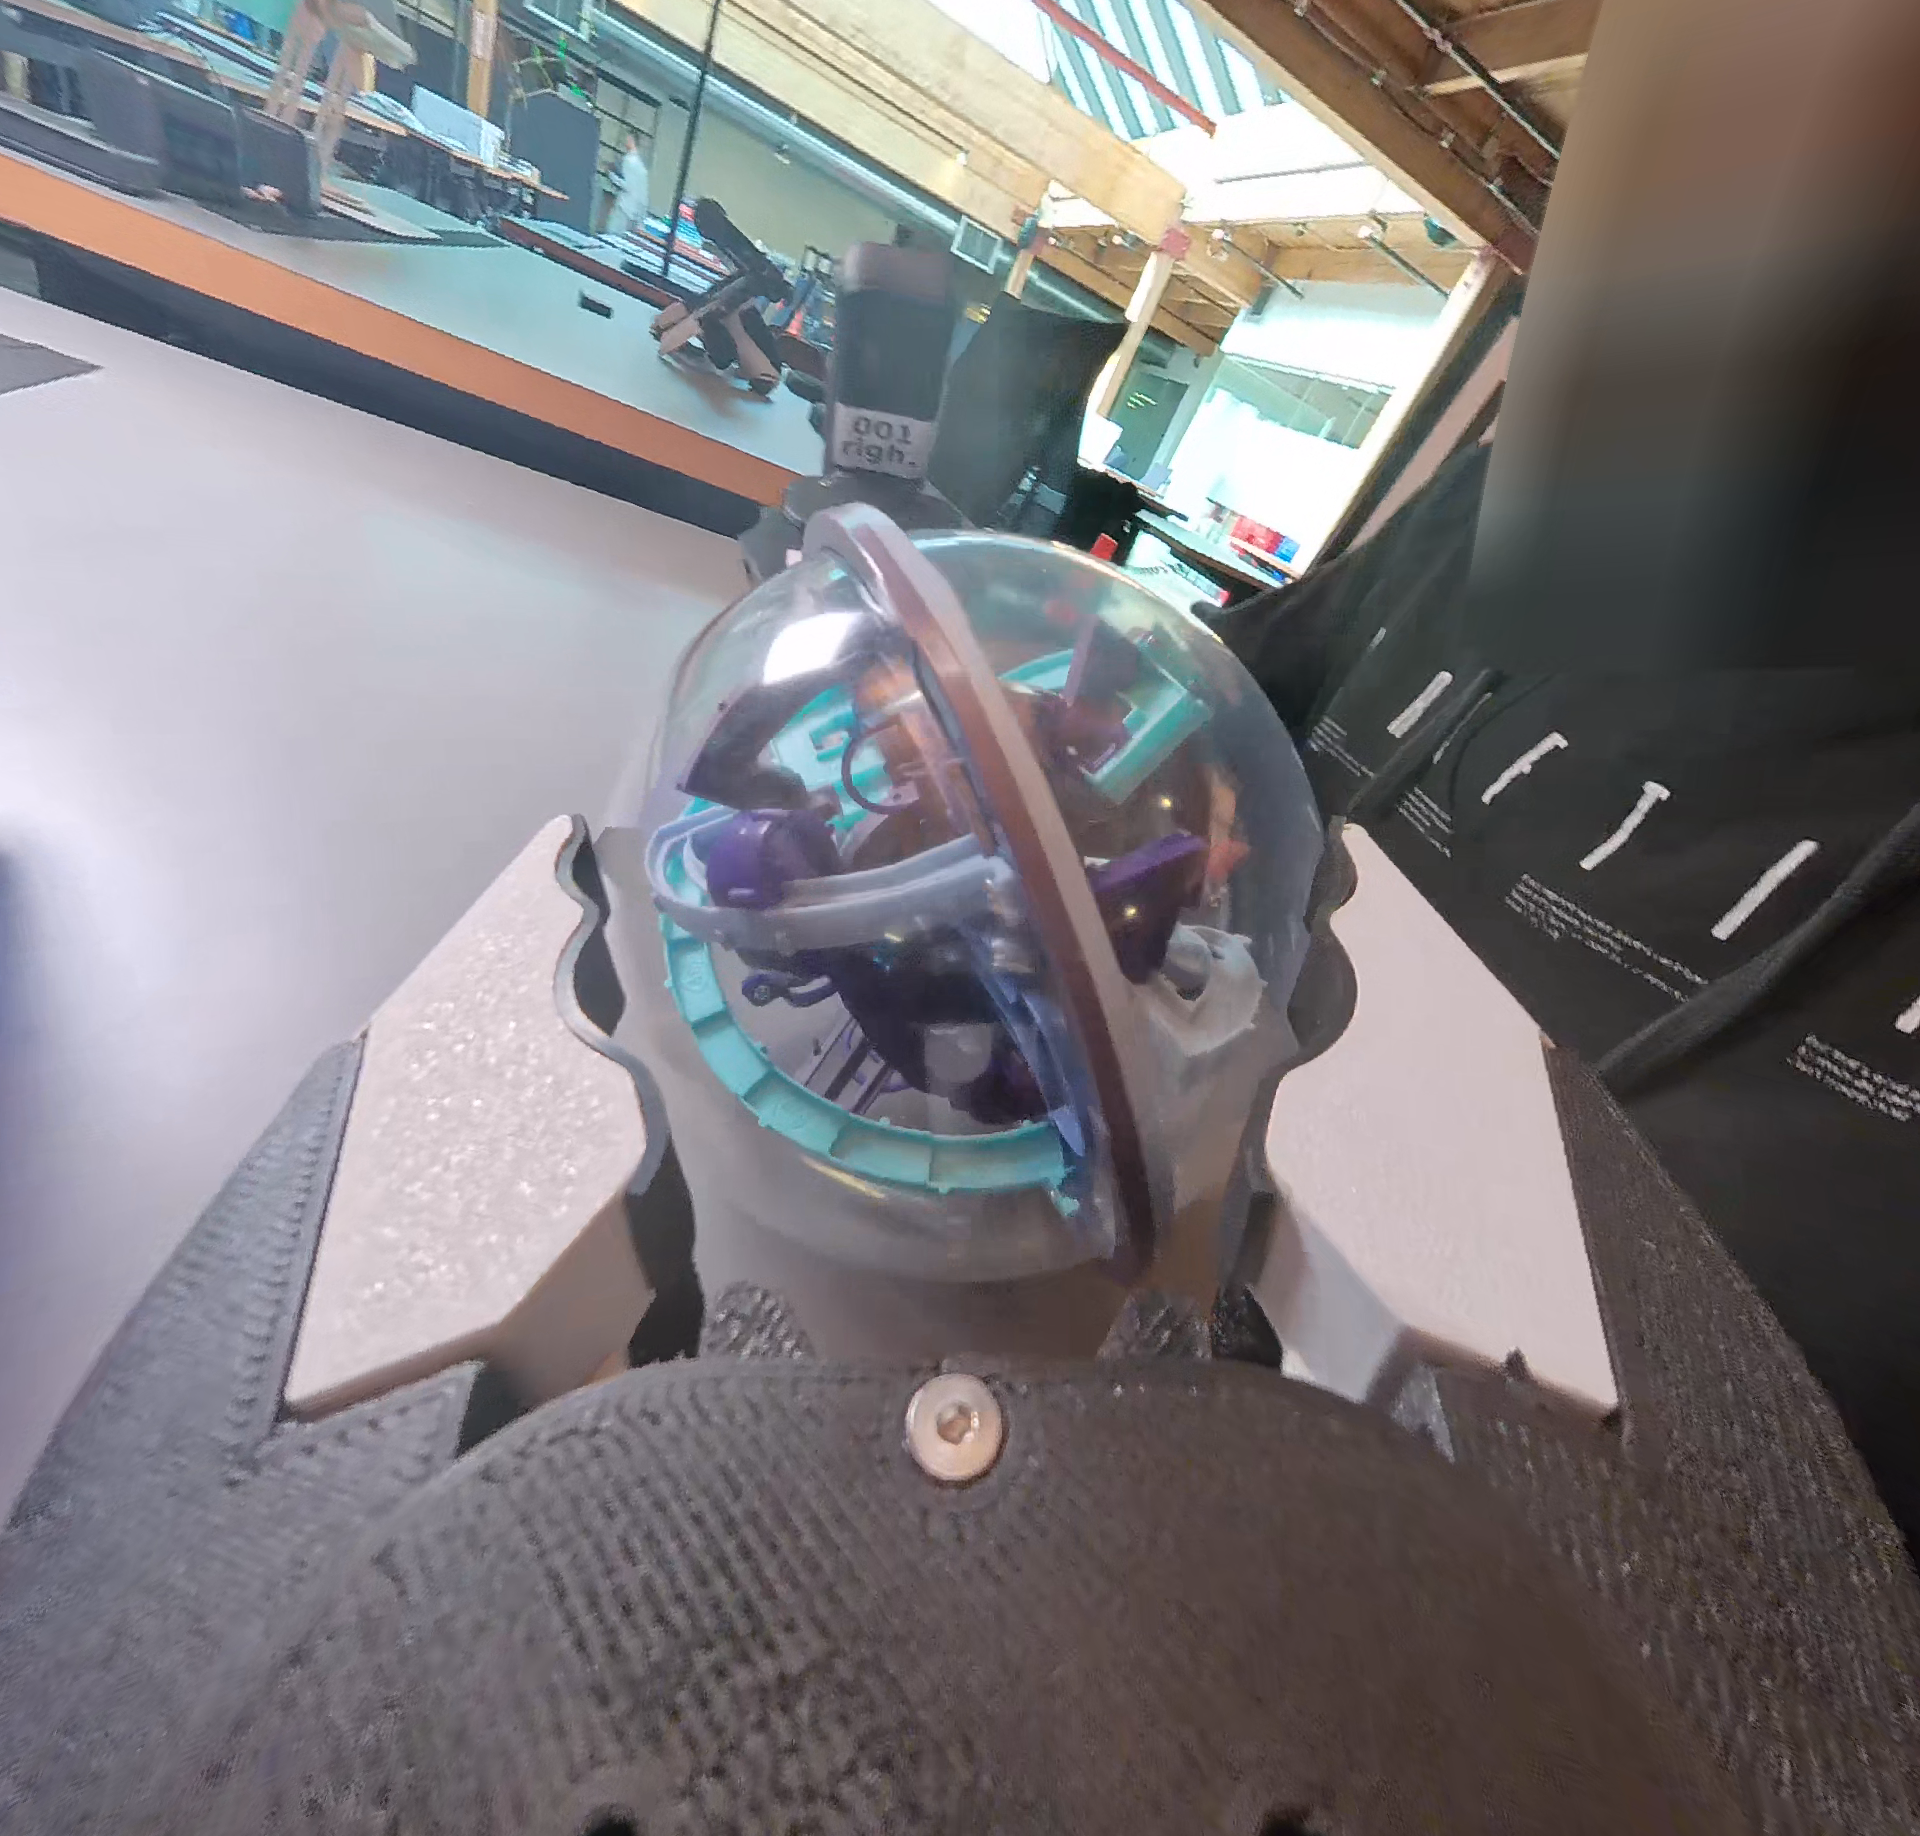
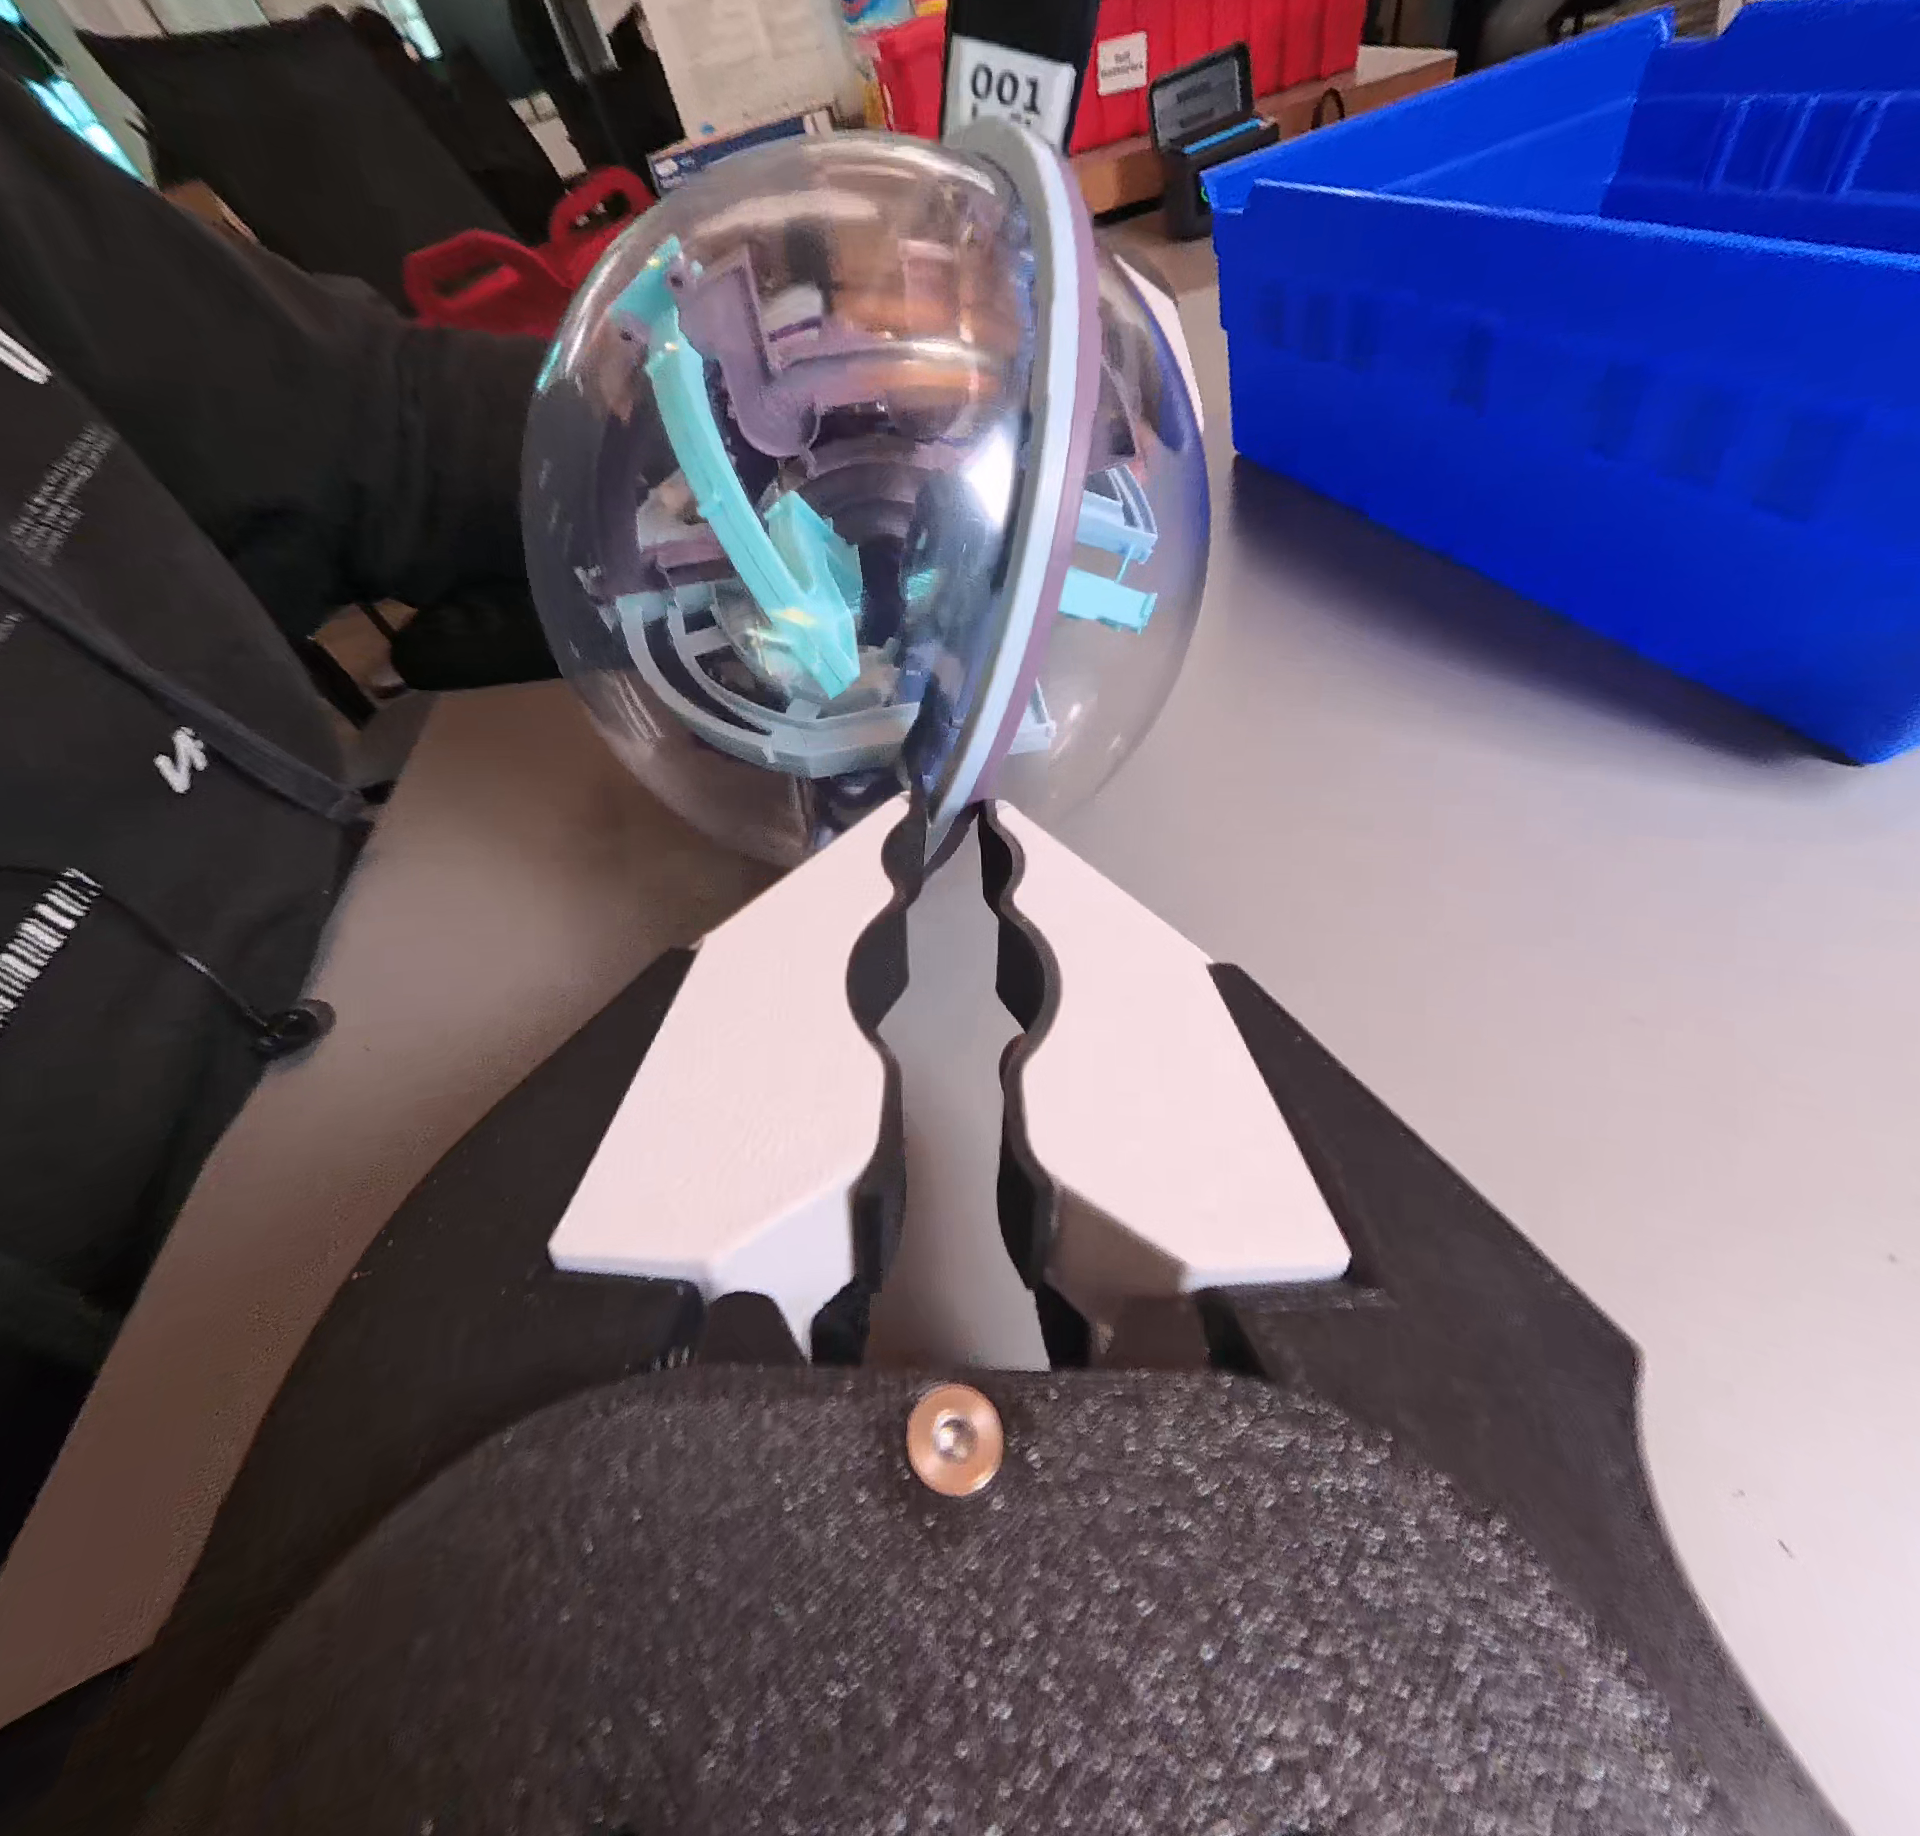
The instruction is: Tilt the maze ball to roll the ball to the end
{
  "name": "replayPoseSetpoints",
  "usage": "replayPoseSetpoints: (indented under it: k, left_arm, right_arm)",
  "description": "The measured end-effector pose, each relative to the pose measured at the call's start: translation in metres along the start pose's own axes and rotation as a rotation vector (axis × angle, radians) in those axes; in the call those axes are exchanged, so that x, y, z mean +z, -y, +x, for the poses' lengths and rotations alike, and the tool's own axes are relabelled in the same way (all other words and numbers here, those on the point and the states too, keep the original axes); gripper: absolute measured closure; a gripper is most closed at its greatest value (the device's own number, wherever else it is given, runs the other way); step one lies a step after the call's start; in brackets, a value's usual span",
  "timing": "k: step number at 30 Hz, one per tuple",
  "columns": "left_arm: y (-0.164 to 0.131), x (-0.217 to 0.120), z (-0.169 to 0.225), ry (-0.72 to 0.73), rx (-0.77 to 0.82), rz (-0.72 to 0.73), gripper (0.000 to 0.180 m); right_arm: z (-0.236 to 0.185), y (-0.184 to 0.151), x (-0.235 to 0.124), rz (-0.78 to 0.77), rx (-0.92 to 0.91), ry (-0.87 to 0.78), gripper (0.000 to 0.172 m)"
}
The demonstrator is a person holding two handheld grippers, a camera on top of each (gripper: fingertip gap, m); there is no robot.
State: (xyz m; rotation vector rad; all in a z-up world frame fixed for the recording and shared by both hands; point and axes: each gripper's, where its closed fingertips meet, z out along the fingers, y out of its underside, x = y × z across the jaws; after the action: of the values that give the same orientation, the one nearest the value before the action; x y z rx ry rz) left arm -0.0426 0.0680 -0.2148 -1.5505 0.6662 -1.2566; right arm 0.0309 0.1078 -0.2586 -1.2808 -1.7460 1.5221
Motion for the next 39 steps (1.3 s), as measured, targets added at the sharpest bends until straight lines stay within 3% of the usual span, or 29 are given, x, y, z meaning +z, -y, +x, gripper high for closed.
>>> replayPoseSetpoints:
  k: [5, 9, 15, 18, 21, 27, 28, 32, 35, 39]
  left_arm:
    - [0.021, -0.022, -0.015, 0.195, 0.001, 0.078, 0.068]
    - [0.024, -0.028, -0.013, 0.367, 0.085, 0.019, 0.056]
    - [-0.005, 0.001, -0.014, 0.486, 0.218, -0.138, 0.033]
    - [-0.011, 0.014, -0.013, 0.421, 0.200, -0.155, 0.035]
    - [-0.011, 0.011, -0.015, 0.344, 0.073, -0.122, 0.035]
    - [-0.006, -0.002, -0.021, 0.182, -0.258, 0.002, 0.037]
    - [-0.006, -0.004, -0.024, 0.175, -0.285, 0.013, 0.037]
    - [-0.004, -0.007, -0.031, 0.165, -0.360, 0.042, 0.038]
    - [-0.005, -0.004, -0.034, 0.149, -0.434, 0.048, 0.038]
    - [-0.009, 0.006, -0.037, 0.084, -0.578, 0.070, 0.039]
  right_arm:
    - [0.008, 0.000, -0.003, -0.004, 0.044, -0.043, 0.165]
    - [0.014, 0.001, -0.008, 0.004, 0.096, -0.073, 0.166]
    - [0.025, -0.002, -0.009, 0.002, 0.269, -0.086, 0.167]
    - [0.027, -0.002, -0.009, 0.012, 0.347, -0.079, 0.167]
    - [0.020, -0.001, -0.009, 0.014, 0.331, -0.043, 0.167]
    - [0.000, -0.002, -0.001, -0.043, 0.101, -0.018, 0.161]
    - [-0.001, 0.000, 0.000, -0.039, 0.033, -0.035, 0.151]
    - [0.004, 0.014, 0.000, 0.021, -0.282, -0.197, 0.077]
    - [0.001, 0.024, 0.006, 0.030, -0.435, -0.269, 0.060]
    - [-0.006, 0.029, 0.019, 0.048, -0.481, -0.274, 0.055]
